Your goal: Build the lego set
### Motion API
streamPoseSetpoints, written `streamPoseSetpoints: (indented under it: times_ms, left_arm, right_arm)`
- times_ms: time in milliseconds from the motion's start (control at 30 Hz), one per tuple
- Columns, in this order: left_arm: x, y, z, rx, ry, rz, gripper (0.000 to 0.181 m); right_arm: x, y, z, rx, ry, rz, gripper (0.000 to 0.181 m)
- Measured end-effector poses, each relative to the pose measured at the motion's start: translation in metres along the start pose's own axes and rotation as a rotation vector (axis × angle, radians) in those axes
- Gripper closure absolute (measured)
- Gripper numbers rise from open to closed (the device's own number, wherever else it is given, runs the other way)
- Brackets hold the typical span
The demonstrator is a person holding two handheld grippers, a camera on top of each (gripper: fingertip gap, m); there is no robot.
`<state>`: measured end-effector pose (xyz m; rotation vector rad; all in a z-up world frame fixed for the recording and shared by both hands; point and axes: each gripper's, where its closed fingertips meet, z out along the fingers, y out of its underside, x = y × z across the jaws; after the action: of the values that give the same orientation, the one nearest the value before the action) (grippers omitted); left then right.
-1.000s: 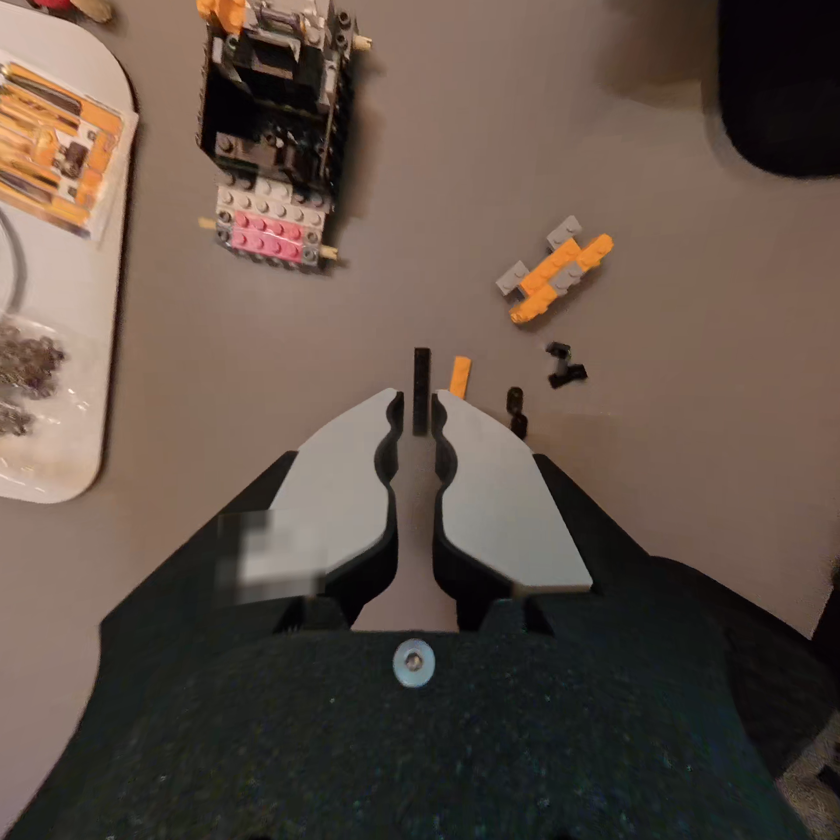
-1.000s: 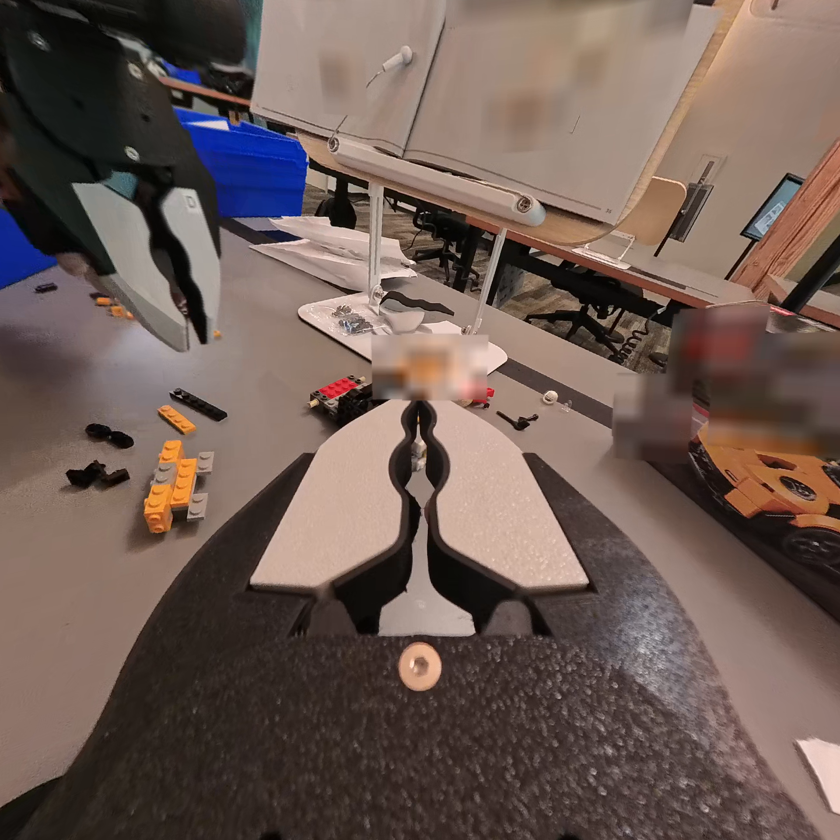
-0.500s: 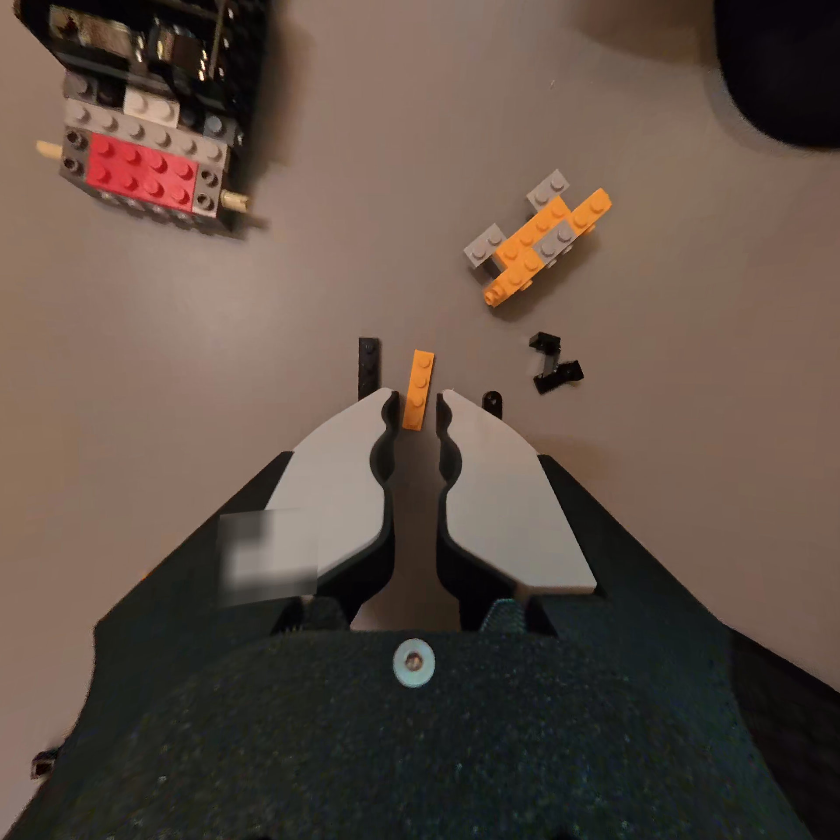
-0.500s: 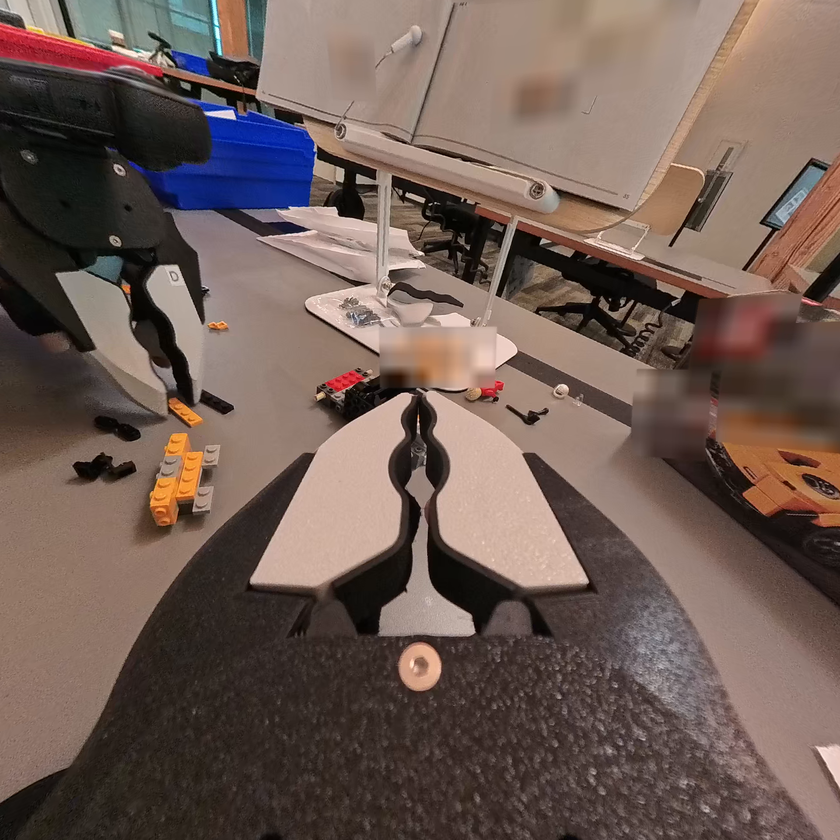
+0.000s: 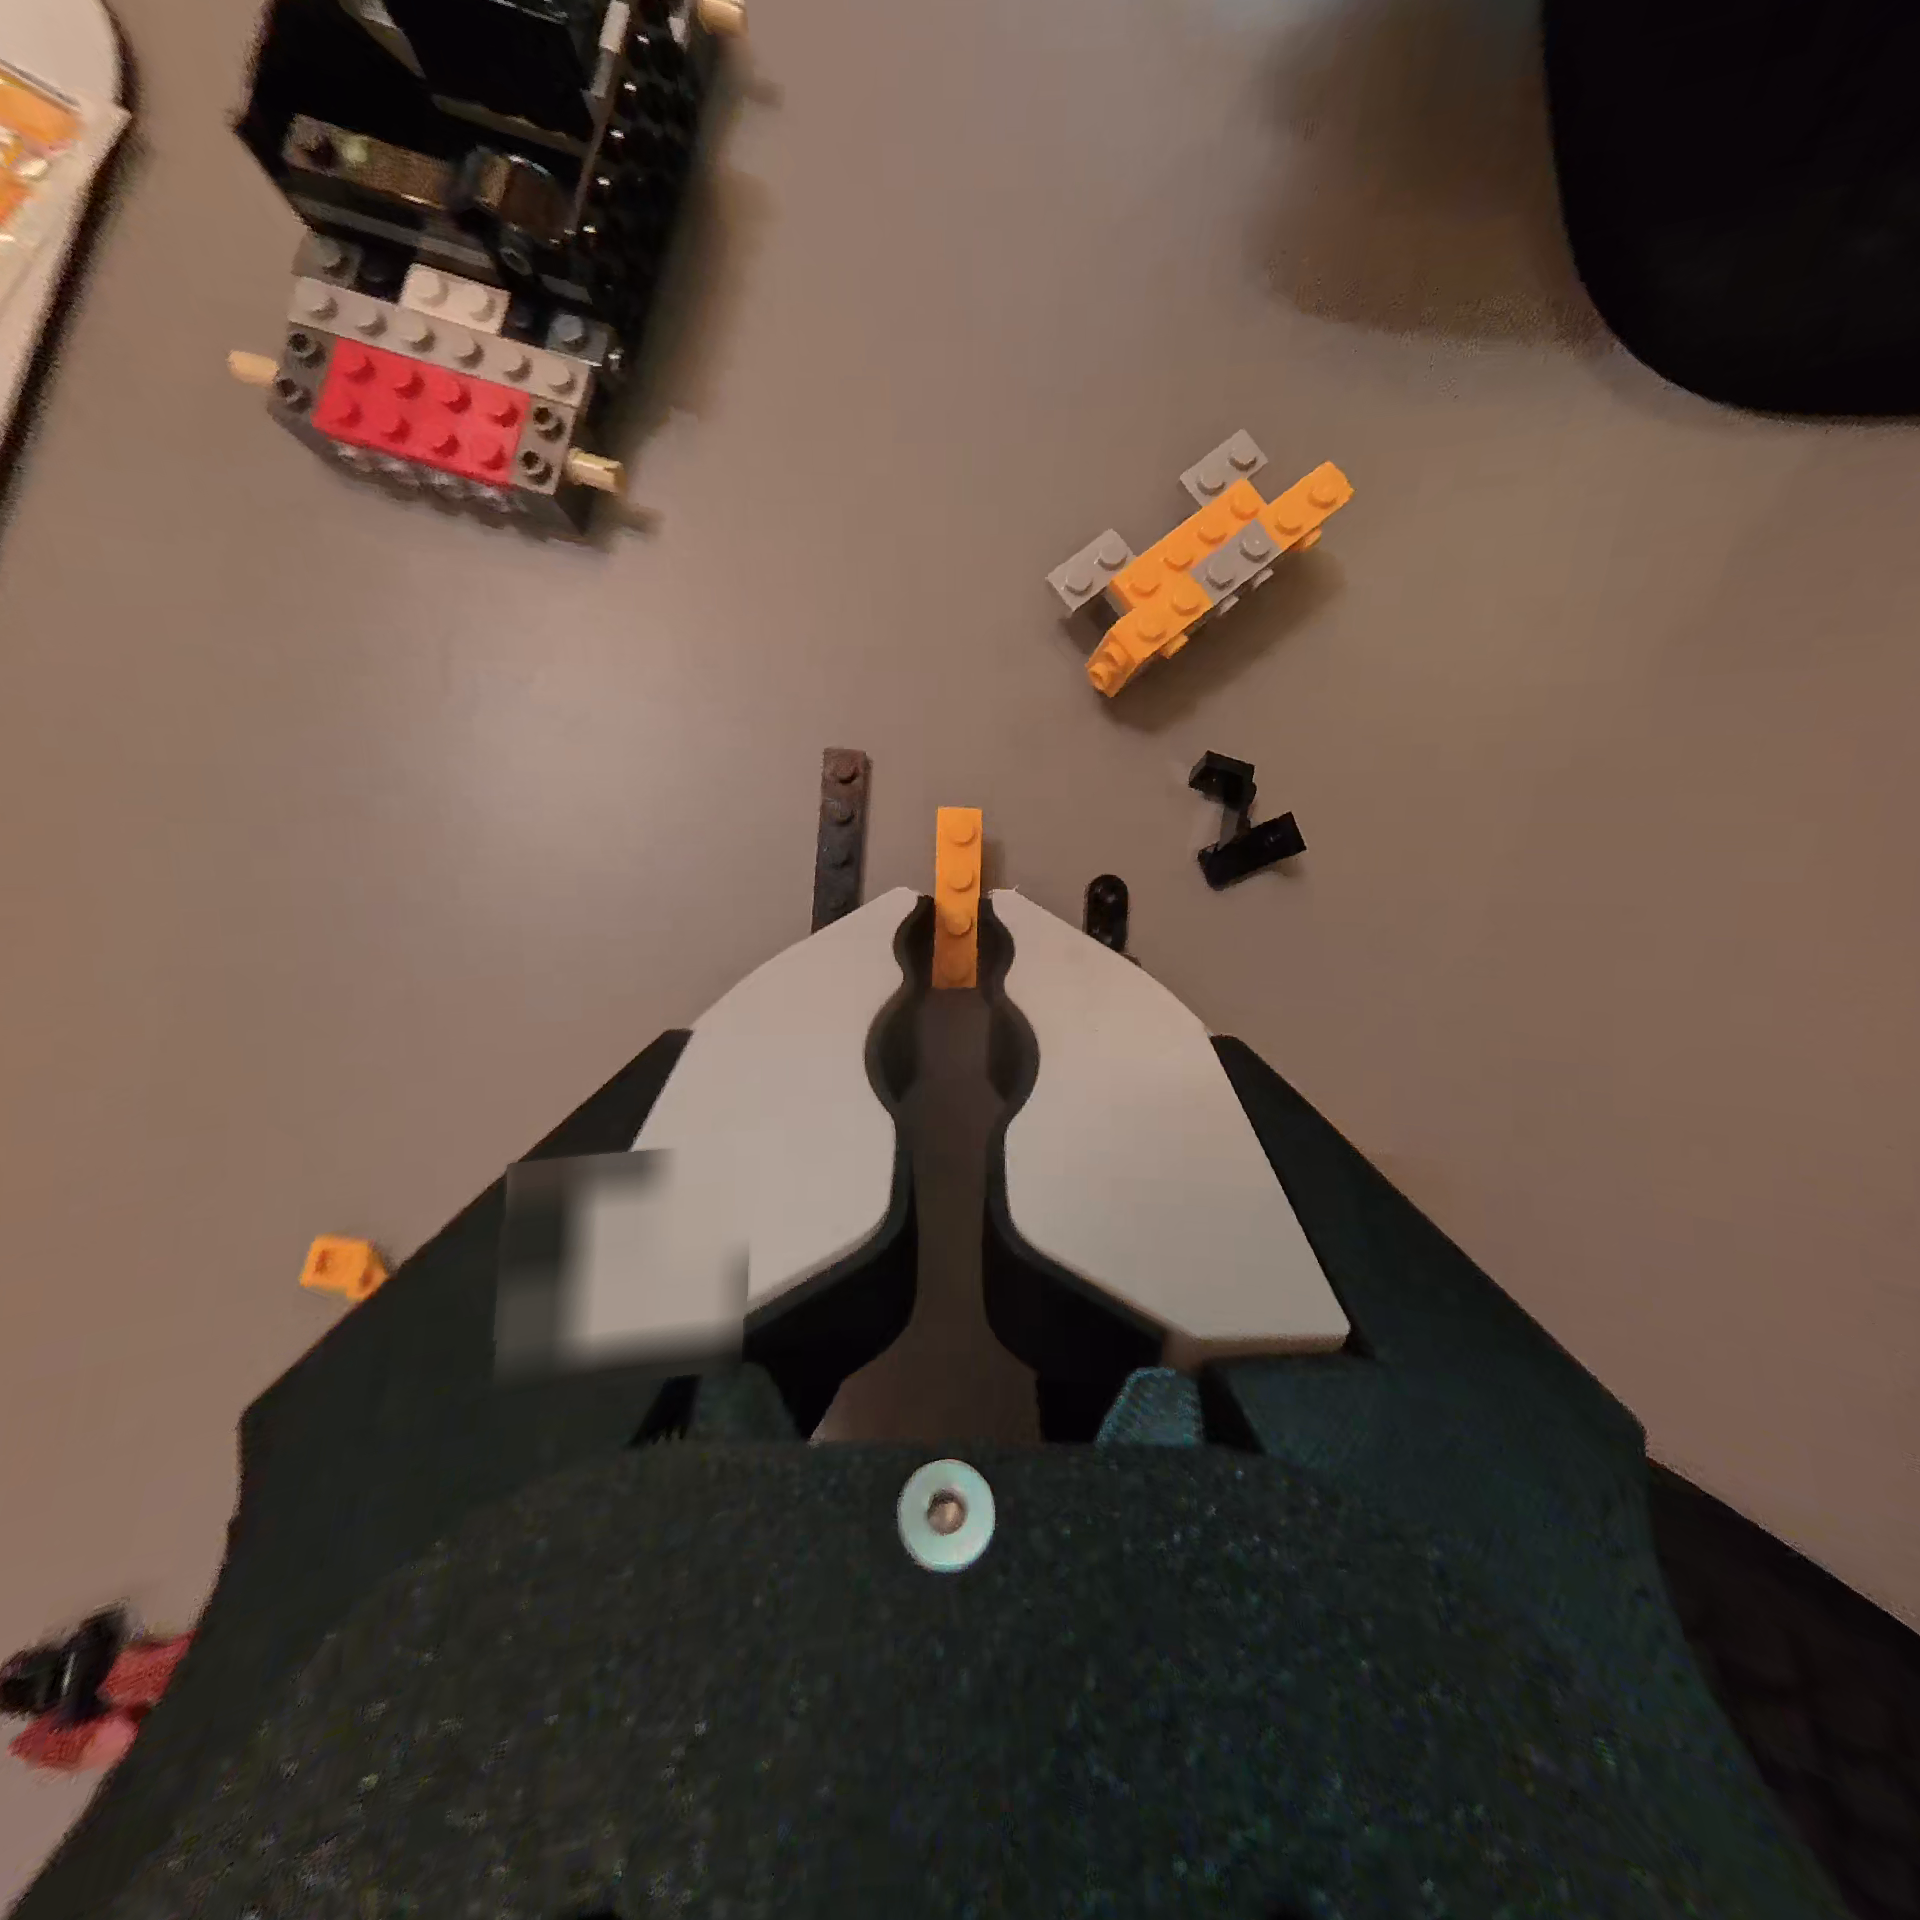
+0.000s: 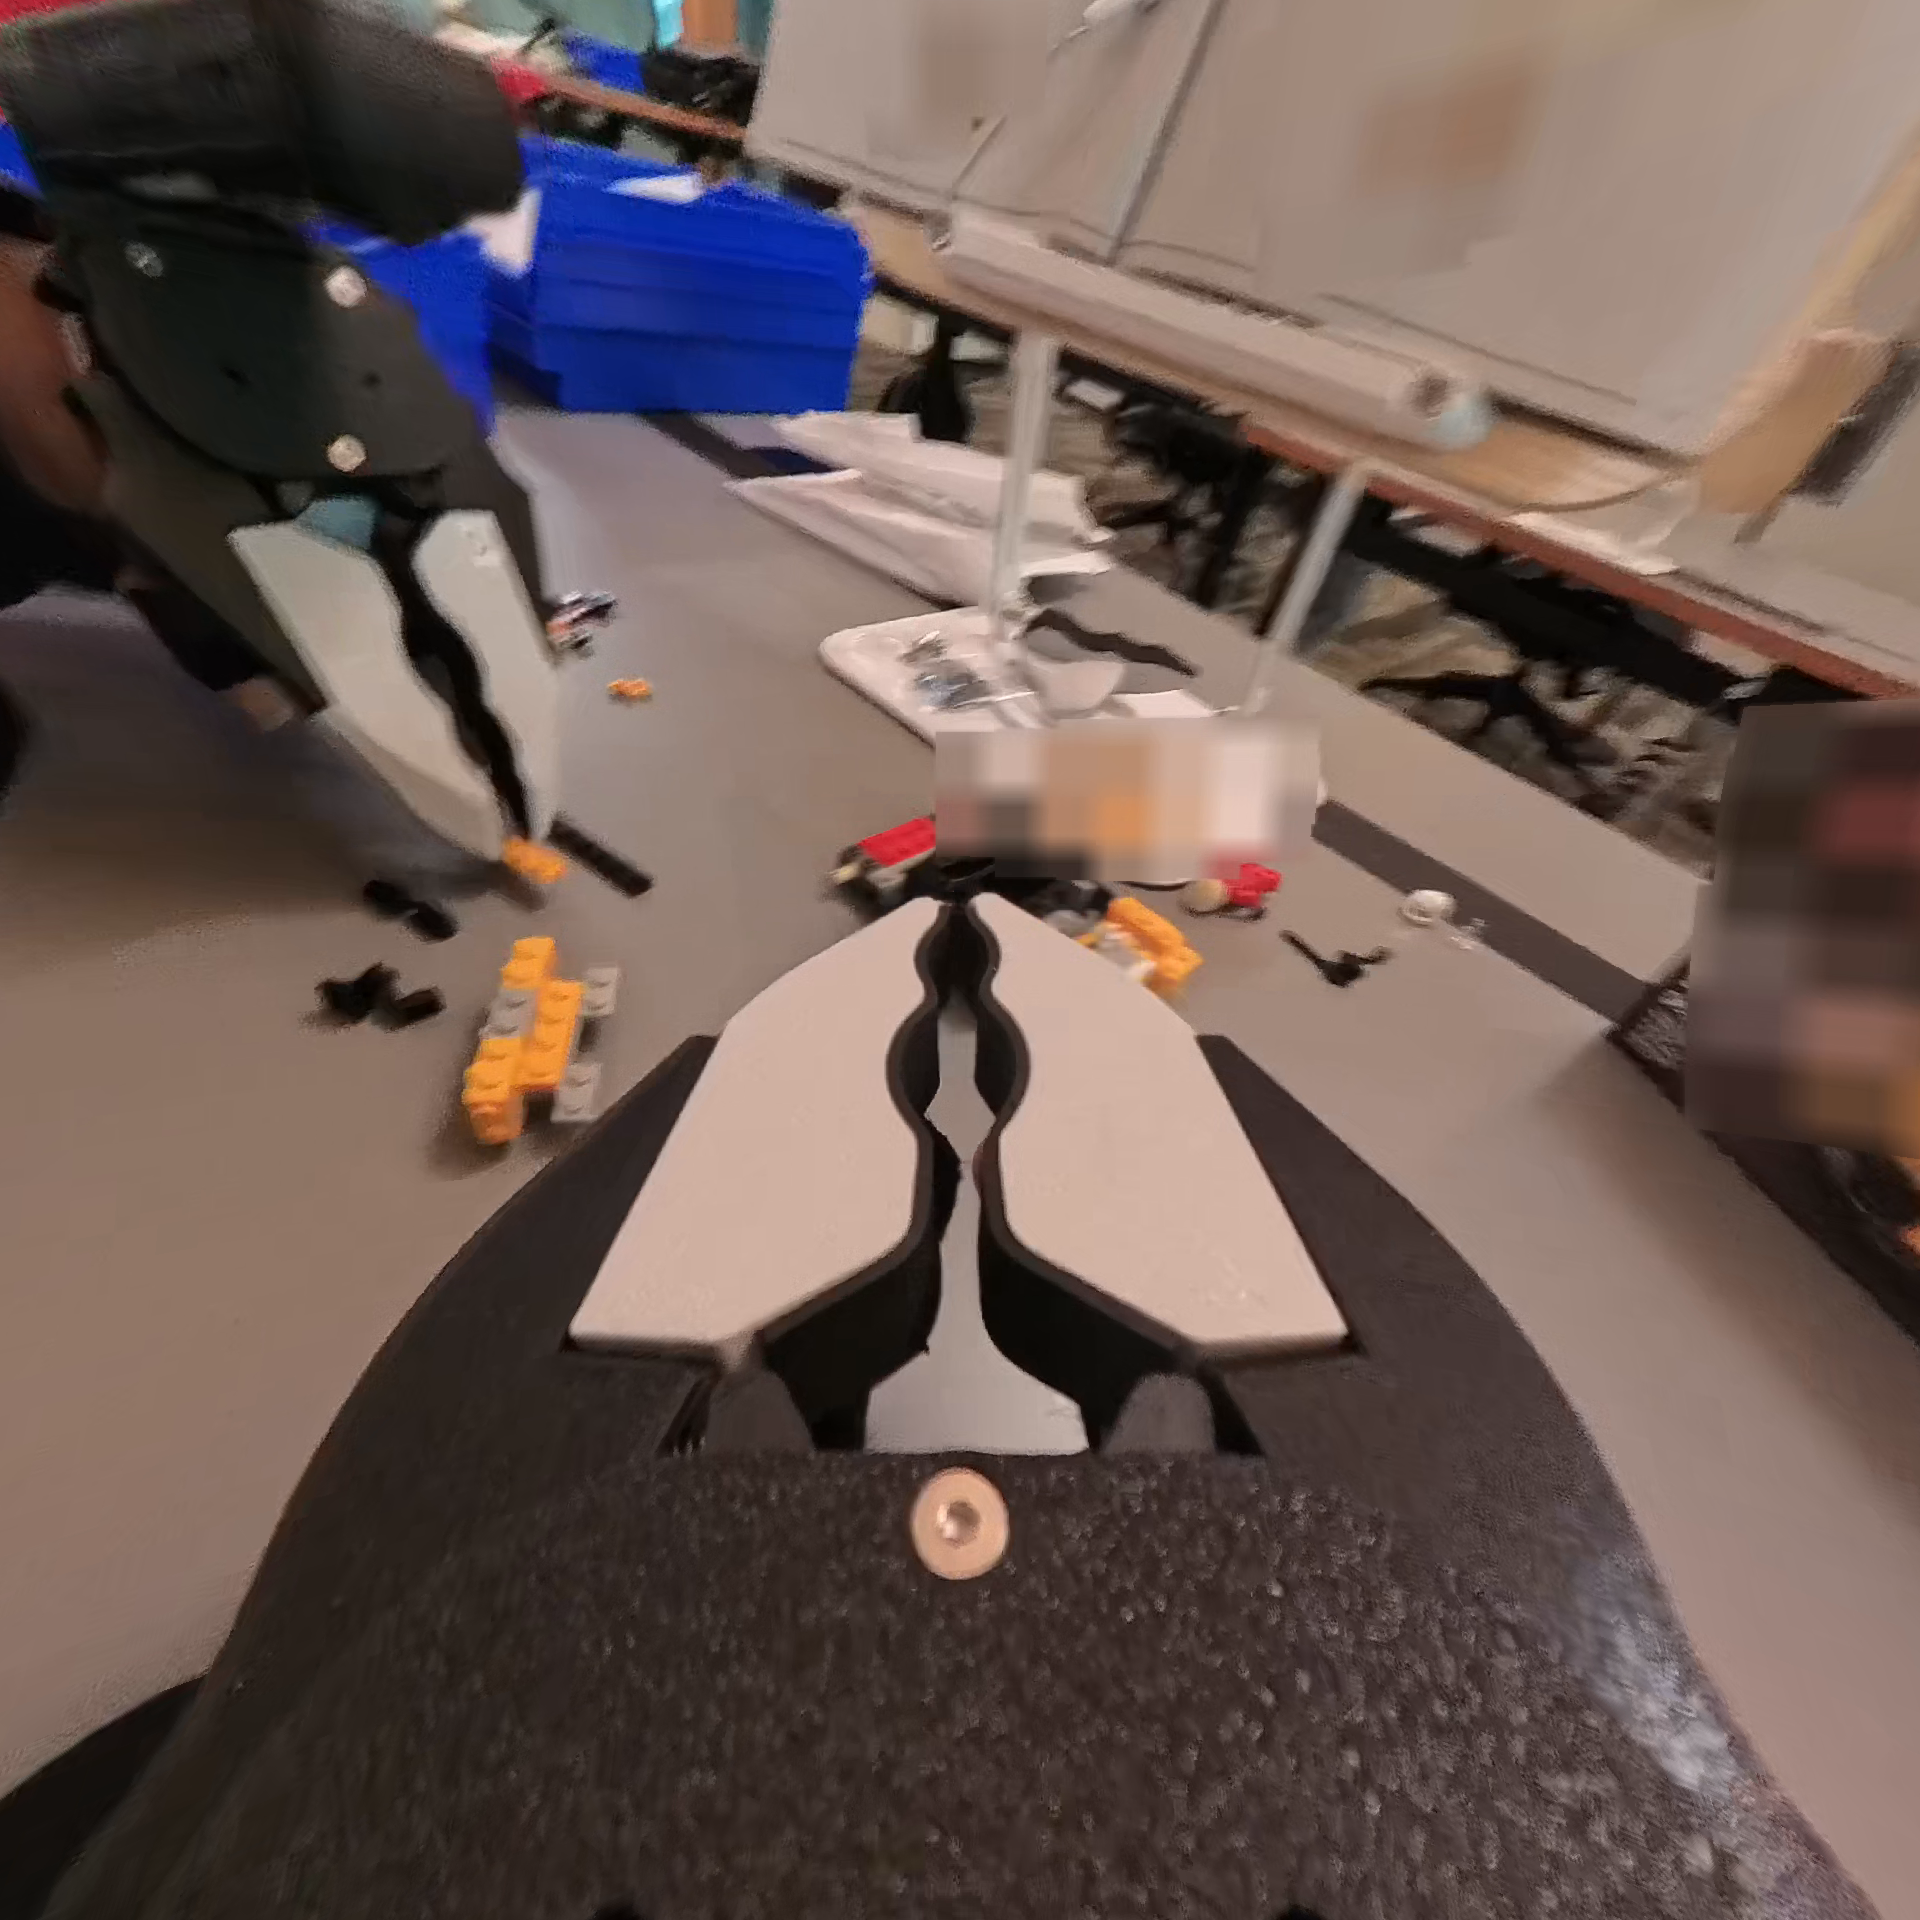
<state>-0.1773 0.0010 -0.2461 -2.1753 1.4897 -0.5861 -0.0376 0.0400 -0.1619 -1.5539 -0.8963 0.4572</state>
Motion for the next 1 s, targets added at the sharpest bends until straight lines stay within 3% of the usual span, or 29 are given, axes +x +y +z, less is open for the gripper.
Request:
streamPoseSetpoints:
  times_ms: [100, 467, 733, 1000]
  left_arm:
    - [-0.006, 0.002, -0.01, 0.043, -0.045, -0.023, 0.174]
    - [-0.028, 0.008, -0.037, 0.211, -0.149, -0.116, 0.173]
    - [-0.031, 0.017, -0.041, 0.215, -0.138, -0.121, 0.174]
    - [-0.015, 0.028, -0.029, 0.119, -0.064, -0.069, 0.174]
  right_arm:
    - [-0.032, 0.007, 0.018, -0.116, -0.227, -0.02, 0.178]
    - [-0.106, 0.02, 0.099, -0.413, -0.7, -0.315, 0.163]
    - [-0.124, 0.036, 0.112, -0.515, -0.772, -0.396, 0.159]
    - [-0.125, 0.047, 0.113, -0.572, -0.792, -0.369, 0.16]
